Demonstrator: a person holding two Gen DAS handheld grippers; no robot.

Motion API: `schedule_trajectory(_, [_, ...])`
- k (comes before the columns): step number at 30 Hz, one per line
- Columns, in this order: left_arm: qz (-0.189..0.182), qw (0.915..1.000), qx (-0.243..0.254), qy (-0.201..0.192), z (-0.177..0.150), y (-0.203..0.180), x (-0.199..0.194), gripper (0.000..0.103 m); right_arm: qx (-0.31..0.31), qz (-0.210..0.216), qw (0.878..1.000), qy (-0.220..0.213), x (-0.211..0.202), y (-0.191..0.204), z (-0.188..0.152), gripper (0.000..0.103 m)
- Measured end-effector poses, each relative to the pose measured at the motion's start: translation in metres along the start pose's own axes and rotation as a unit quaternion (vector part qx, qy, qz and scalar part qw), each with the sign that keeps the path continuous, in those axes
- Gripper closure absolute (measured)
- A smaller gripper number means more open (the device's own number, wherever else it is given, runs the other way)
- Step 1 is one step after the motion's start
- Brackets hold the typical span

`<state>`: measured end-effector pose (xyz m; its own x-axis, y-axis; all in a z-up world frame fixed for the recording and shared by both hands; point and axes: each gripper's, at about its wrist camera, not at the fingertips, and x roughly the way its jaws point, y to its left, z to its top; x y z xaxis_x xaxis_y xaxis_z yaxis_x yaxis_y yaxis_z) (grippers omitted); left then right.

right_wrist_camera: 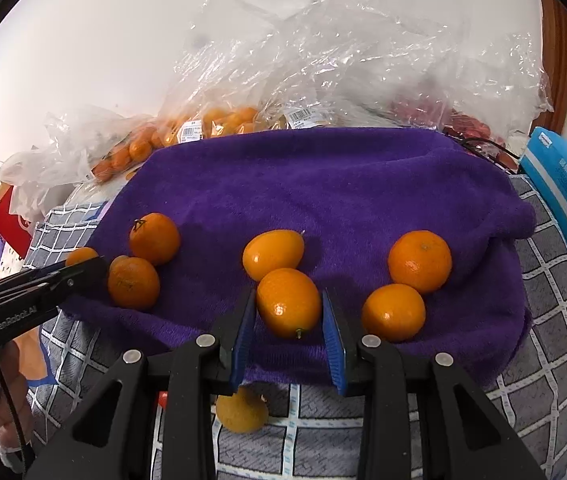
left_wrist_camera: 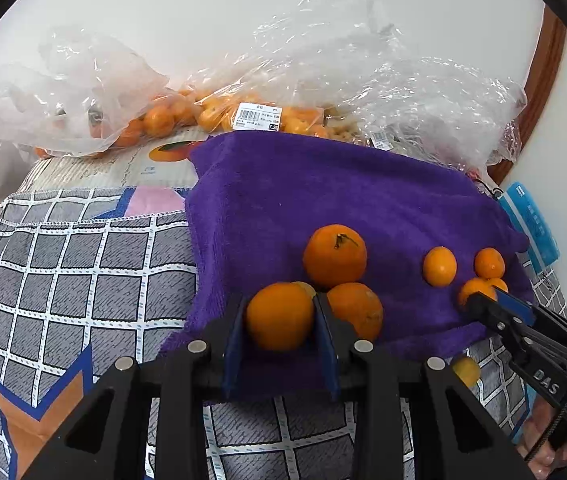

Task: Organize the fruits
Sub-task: 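Lower both oranges onto the towel and open both grippers, then grasp the yellow fruit with the right gripper while the left gripper grasps the red fruit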

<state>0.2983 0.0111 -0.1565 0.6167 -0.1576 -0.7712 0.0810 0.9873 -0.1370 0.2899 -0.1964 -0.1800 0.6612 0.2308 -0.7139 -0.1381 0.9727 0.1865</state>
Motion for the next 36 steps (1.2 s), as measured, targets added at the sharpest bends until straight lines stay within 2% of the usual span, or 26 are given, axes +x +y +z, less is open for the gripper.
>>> schedule_trajectory(2, [-0.009,1.0,0.0,0.002,0.0,-0.001,0.0,0.065,0.003,0.005,1.0,-0.003,-0.008,-0.001,-0.002,0.066])
schedule_trajectory(6, [-0.012,0.9999,0.003,0.001,0.0,-0.003,-0.002,0.061,0.004,0.008,1.0,-0.015,-0.025,0.001,-0.01,0.055])
schedule_trajectory(9, [-0.027,0.9996,-0.006,0.001,0.0,-0.002,-0.006,0.055,0.004,0.005,1.0,-0.012,-0.034,0.004,-0.017,0.055])
schedule_trajectory(11, [-0.037,0.9993,-0.01,0.0,0.0,-0.001,-0.011,0.044,0.007,0.013,1.0,-0.01,-0.038,0.007,-0.023,0.055])
schedule_trajectory(12, [-0.039,0.9992,-0.011,-0.004,0.0,-0.001,-0.014,0.043,0.006,0.015,1.0,-0.008,-0.038,0.008,-0.027,0.055])
schedule_trajectory(15, [-0.021,0.9997,-0.01,-0.008,-0.001,-0.001,-0.023,0.042,-0.005,0.012,1.0,-0.001,-0.036,0.015,-0.037,0.055])
schedule_trajectory(18, [-0.022,0.9996,-0.01,-0.012,-0.003,0.002,-0.03,0.042,-0.012,0.013,1.0,0.006,-0.03,0.02,-0.045,0.056])
schedule_trajectory(21, [-0.016,0.9997,-0.014,-0.012,-0.009,0.007,-0.037,0.04,-0.013,0.012,1.0,0.017,-0.021,0.021,-0.048,0.065])
schedule_trajectory(24, [-0.012,0.9997,-0.016,-0.011,-0.016,0.011,-0.041,0.04,-0.016,0.009,1.0,0.02,-0.014,0.023,-0.049,0.068])
schedule_trajectory(27, [-0.01,0.9998,-0.017,-0.007,-0.023,0.013,-0.043,0.04,-0.017,0.004,0.999,0.03,-0.009,0.025,-0.05,0.075])
schedule_trajectory(36, [-0.009,0.9996,-0.009,0.025,-0.053,0.001,-0.035,0.04,-0.011,-0.019,1.0,0.0,-0.047,0.009,-0.062,0.075])
